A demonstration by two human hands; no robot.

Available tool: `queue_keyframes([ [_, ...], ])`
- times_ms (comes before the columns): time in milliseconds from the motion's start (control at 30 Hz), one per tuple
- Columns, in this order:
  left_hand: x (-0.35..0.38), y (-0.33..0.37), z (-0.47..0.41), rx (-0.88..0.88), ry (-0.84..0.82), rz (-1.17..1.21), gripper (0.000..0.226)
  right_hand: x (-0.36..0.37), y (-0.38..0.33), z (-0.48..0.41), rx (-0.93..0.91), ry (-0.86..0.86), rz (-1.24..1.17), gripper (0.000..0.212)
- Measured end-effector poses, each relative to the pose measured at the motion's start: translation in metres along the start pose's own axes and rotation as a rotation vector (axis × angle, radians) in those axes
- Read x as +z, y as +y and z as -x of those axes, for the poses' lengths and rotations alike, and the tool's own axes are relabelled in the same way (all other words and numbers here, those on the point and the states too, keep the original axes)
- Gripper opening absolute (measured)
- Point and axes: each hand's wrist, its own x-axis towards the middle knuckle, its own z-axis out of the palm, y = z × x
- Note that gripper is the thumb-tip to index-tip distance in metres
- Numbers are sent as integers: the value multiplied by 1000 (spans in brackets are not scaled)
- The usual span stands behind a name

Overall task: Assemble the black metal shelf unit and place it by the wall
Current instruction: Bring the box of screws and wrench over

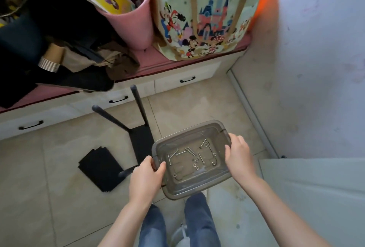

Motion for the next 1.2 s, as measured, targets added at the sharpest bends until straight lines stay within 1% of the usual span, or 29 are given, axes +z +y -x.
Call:
queue_keyframes([
  [133,51,13,-20,-61,-49,49,36,20,38,-42,-11,-21,-8,39],
  [233,94,16,-45,-132,-106,116,39,43,67,-78,-19,-40,37,38],
  [333,140,14,-75,-201,-177,243,35,77,95,-119,-29,-47,35,37],
  [433,184,2,-113,-245,-241,303,30,125,120,-157,-32,-48,14,36],
  [500,212,-12,-142,-260,-264,347,32,161,134,-181,-26,-54,-6,35],
  [633,264,-46,-197,-282,-290,435,26,243,159,-224,-28,-24,-18,34],
  [733,304,-79,-239,-300,-313,477,24,307,173,-255,-62,-53,8,31],
  [833,346,-118,-275,-350,-313,525,25,371,186,-281,-99,-95,28,37],
  [933,379,-152,-307,-361,-345,556,26,426,194,-301,-129,-117,43,44],
  [1000,394,-173,-327,-364,-396,561,29,456,197,-314,-152,-126,45,45],
  [1133,416,-210,-357,-391,-564,587,38,500,203,-339,-269,-144,-10,40],
  [1200,426,-224,-365,-409,-607,606,37,515,205,-348,-324,-136,-15,39],
])
